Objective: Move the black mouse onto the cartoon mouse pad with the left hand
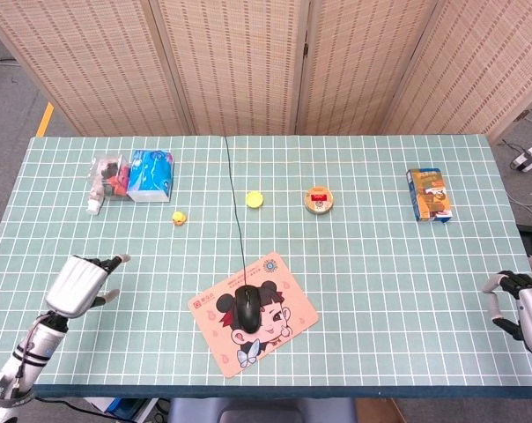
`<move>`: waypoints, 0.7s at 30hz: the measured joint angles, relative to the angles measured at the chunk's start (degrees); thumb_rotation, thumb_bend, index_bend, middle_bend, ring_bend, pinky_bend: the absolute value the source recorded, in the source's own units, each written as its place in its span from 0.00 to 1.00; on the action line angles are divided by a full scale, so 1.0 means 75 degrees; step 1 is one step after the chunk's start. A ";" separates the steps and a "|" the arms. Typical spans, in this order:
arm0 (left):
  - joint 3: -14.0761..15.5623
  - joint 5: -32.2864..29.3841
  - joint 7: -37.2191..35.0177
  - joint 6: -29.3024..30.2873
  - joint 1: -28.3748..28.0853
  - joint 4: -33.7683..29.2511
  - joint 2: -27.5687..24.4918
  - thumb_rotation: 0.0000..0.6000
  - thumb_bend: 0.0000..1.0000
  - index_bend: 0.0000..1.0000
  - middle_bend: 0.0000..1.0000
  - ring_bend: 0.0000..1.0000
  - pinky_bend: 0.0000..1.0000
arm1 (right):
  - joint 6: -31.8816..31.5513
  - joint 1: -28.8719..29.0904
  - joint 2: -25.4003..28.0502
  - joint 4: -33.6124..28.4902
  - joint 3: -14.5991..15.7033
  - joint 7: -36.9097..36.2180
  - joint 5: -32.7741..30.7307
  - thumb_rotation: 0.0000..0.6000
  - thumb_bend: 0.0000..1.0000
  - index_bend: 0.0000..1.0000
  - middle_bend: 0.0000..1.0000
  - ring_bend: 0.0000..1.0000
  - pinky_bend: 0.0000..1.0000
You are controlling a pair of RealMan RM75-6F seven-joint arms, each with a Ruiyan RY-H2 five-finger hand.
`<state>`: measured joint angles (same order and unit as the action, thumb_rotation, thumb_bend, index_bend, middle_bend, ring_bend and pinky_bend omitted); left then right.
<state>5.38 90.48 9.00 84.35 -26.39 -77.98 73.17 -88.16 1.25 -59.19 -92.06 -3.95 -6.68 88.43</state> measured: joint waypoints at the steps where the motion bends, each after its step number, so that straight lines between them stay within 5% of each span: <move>1: -0.0016 -0.0126 0.0003 -0.0001 0.0073 -0.0125 -0.0065 1.00 0.11 0.44 0.68 0.77 1.00 | 0.0025 0.0012 -0.0014 -0.0008 -0.0001 0.0046 -0.0017 1.00 0.30 0.50 0.47 0.45 0.60; 11: -0.0042 -0.1800 0.0391 0.0042 0.1365 -0.2431 -0.1211 1.00 0.11 0.45 0.62 0.71 0.94 | 0.0236 0.0129 -0.0150 -0.0061 0.0004 0.0461 -0.0134 1.00 0.30 0.50 0.47 0.45 0.60; 21: -0.0145 -0.2185 0.0945 0.0174 0.1930 -0.2947 -0.1613 1.00 0.11 0.46 0.62 0.71 0.91 | 0.0596 0.0327 -0.0246 -0.0062 0.0044 0.0759 -0.0197 1.00 0.30 0.50 0.47 0.45 0.60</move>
